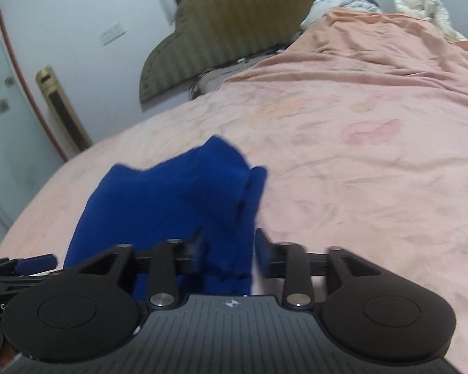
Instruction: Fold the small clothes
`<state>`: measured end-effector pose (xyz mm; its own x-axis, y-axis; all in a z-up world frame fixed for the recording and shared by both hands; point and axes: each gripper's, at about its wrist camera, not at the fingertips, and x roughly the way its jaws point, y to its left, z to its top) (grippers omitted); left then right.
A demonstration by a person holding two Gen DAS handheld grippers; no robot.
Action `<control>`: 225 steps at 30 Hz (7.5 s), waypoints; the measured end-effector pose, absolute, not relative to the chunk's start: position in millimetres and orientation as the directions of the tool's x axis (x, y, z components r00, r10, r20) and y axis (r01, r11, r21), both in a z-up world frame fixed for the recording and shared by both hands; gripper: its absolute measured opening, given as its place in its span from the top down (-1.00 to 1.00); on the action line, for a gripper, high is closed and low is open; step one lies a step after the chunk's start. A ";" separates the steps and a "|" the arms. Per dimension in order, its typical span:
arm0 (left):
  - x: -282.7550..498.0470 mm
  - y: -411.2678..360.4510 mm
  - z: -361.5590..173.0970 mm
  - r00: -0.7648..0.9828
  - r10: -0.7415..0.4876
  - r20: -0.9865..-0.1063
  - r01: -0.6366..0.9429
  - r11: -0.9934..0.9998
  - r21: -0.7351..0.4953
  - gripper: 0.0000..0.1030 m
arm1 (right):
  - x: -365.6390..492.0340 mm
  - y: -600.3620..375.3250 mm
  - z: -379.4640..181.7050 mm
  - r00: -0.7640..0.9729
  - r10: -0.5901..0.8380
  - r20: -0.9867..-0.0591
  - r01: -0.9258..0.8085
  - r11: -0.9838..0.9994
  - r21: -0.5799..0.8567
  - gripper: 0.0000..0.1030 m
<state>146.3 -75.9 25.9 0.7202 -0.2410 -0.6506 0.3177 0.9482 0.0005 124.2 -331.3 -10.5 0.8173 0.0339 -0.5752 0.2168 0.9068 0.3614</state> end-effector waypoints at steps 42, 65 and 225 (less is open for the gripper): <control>284.7 -67.7 17.6 0.626 -0.426 -0.653 0.334 0.903 -0.269 0.49 | 264.0 -370.5 -36.5 0.771 0.336 -0.541 0.037 0.824 0.565 0.12; 118.2 -51.5 11.1 0.650 -0.283 -0.705 0.301 0.948 -0.103 -0.49 | 92.3 -317.8 -6.2 0.803 0.061 -0.593 0.151 0.941 0.302 -0.40; 26.1 -15.5 2.5 0.705 -0.120 -0.699 0.195 0.980 0.029 -1.00 | 5.1 -195.8 10.1 0.792 -0.071 -0.607 0.117 0.992 0.036 -1.00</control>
<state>26.1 -15.5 2.5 0.7051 -0.1197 -0.6989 0.1950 0.9804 0.0288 5.1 -195.8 10.1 0.7917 -0.0713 -0.6068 0.1171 0.9925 0.0362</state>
